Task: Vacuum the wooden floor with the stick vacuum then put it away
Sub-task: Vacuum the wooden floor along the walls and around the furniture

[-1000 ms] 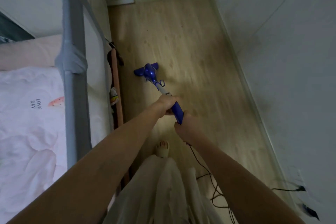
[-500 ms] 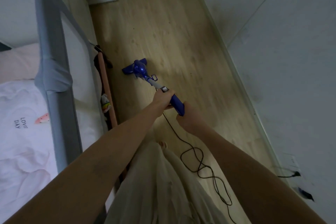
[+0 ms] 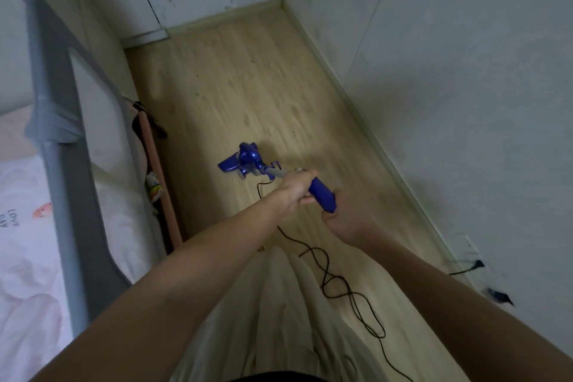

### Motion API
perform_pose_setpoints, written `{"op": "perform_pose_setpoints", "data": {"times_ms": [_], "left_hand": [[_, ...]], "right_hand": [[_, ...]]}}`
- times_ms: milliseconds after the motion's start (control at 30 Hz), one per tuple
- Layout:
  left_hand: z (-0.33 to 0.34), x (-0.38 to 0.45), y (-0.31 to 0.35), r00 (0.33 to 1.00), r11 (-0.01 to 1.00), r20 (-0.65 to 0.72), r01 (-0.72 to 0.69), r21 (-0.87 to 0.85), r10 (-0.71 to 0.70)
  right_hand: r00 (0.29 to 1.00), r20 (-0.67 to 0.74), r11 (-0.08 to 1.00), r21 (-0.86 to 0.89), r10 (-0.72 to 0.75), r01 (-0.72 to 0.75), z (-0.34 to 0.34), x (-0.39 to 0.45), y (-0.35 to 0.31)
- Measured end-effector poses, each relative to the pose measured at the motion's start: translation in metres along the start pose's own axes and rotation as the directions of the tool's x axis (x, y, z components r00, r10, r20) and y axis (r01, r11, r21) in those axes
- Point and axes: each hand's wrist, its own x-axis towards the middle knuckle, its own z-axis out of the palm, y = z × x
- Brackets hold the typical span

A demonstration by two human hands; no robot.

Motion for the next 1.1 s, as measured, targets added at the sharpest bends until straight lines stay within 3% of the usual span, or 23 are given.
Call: {"op": "perform_pose_setpoints", "data": {"times_ms": [233,500,800,1100], "left_hand": [[0.013,-0.030,-0.032,0.988,0.981,0.148,0.020,0.194,-0.049],[0.008,-0.021,-0.028,0.983,0.958,0.139,0.077,0.277,-0.119],[-0.003,0.039,0.002,0.985,0.936,0.116,0.085,0.342,-0.131],[-0.069,0.122,0.098,0.990,0.960,0.055,0.113,0.256,-0.131]], "right_hand": [[0.998,-0.050,0.985,0.171,0.038,-0.029,0.018,-0.062,0.021],[0.992,-0.026,0.964,0.242,0.123,-0.113,0.026,-0.051,0.017],[0.983,0.021,0.964,0.197,0.180,-0.181,0.031,0.015,0.004],[0.974,0.050,0.947,0.227,0.221,-0.227,0.029,0.134,-0.091]]}}
